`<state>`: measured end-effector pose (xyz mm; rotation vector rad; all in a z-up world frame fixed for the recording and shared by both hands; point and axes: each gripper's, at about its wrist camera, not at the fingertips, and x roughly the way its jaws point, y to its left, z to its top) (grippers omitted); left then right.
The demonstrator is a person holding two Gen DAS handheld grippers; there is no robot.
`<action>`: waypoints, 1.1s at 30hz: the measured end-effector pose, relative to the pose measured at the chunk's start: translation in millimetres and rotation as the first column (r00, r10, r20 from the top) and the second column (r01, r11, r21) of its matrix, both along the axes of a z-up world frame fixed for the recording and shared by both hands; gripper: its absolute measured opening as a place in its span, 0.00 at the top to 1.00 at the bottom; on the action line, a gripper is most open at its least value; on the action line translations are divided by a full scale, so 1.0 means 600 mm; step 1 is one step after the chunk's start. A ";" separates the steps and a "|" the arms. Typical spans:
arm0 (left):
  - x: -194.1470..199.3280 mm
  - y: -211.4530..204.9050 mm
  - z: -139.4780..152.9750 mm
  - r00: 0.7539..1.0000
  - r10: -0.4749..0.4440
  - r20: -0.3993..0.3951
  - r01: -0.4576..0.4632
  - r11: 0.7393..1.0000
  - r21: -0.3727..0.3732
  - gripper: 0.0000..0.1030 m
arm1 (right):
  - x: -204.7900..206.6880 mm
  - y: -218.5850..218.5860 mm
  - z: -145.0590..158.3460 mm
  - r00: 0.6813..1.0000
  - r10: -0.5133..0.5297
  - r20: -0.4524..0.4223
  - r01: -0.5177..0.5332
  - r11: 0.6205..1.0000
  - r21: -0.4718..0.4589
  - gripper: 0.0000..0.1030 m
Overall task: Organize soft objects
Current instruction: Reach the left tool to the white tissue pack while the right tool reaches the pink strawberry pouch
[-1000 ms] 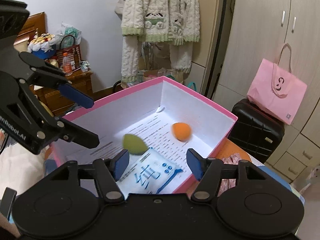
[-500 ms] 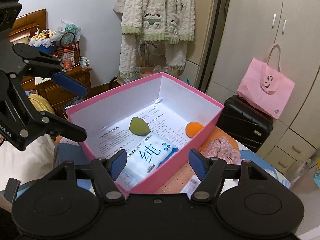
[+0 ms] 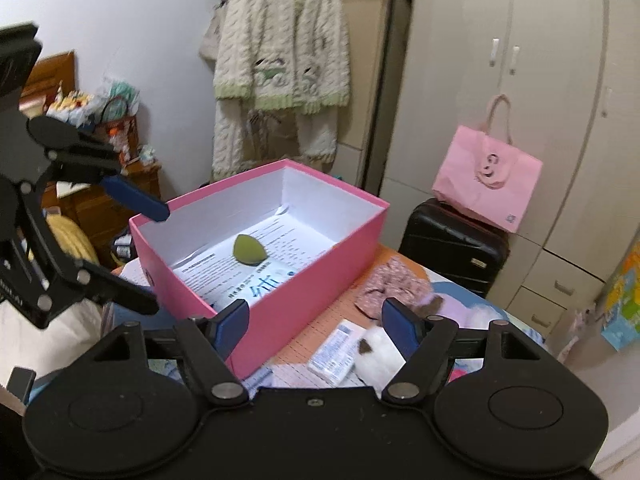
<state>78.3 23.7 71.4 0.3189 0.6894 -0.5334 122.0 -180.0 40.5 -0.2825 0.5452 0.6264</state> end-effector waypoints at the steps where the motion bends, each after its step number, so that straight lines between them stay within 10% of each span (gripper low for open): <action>1: -0.004 -0.009 0.000 1.000 -0.011 0.002 0.011 1.000 0.004 0.23 | -0.004 -0.014 -0.001 1.000 -0.014 0.004 0.014 1.000 0.013 0.24; 10: -0.028 -0.105 -0.050 0.997 -0.066 -0.043 0.063 0.995 -0.079 0.23 | -0.012 -0.112 -0.050 0.991 -0.129 0.030 0.128 0.991 0.034 0.22; 21: 0.007 -0.170 -0.100 0.994 0.081 0.075 -0.079 0.996 -0.037 0.24 | 0.014 -0.178 -0.111 0.975 -0.197 0.101 0.186 0.977 0.104 0.20; 33: 0.074 -0.225 -0.171 0.962 0.223 0.159 -0.232 0.972 0.039 0.33 | 0.090 -0.223 -0.172 0.976 -0.215 -0.041 0.219 0.949 0.225 0.20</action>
